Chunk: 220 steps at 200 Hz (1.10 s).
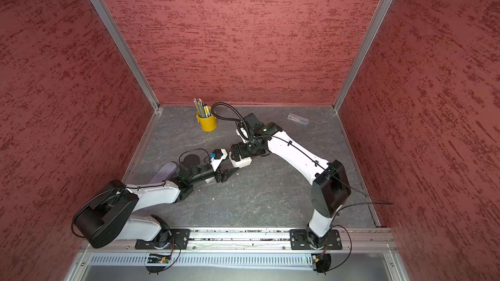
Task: Take the necklace out of the lift-off lid jewelry box
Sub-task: Open the lid on the jewelry box.
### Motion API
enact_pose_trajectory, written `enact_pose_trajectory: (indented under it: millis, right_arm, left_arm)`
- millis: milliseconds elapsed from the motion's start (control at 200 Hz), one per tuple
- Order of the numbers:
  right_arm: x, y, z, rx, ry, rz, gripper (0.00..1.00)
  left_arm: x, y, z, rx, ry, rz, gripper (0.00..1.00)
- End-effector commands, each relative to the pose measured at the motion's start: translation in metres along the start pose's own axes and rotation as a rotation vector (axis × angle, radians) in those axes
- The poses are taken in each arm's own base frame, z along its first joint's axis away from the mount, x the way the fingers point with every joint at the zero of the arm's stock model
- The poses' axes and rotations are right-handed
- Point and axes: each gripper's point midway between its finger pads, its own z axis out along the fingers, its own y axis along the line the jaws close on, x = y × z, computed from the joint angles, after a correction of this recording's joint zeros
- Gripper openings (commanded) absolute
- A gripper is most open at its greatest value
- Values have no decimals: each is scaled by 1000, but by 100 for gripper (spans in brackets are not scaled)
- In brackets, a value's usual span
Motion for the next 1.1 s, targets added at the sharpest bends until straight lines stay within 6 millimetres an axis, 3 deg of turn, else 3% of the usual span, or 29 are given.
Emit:
enact_pose_trajectory:
  millis: [0, 140, 366, 576, 1097]
  right_arm:
    - [-4, 6, 6, -31, -7, -8, 94]
    - [-1, 7, 11, -39, 14, -6, 88]
    - [4, 10, 17, -50, 40, -14, 91]
    - [-1, 11, 13, -52, 28, -16, 76]
    - [-14, 7, -12, -24, -12, -22, 78]
  left_arm:
    - [-17, 2, 1, 1, -37, 23, 64]
    - [-17, 3, 1, -2, -32, 22, 64]
    - [-17, 4, 2, -3, -31, 25, 64]
    - [-14, 3, 1, -3, -22, 24, 64]
    - [-2, 3, -2, -11, 9, 14, 64]
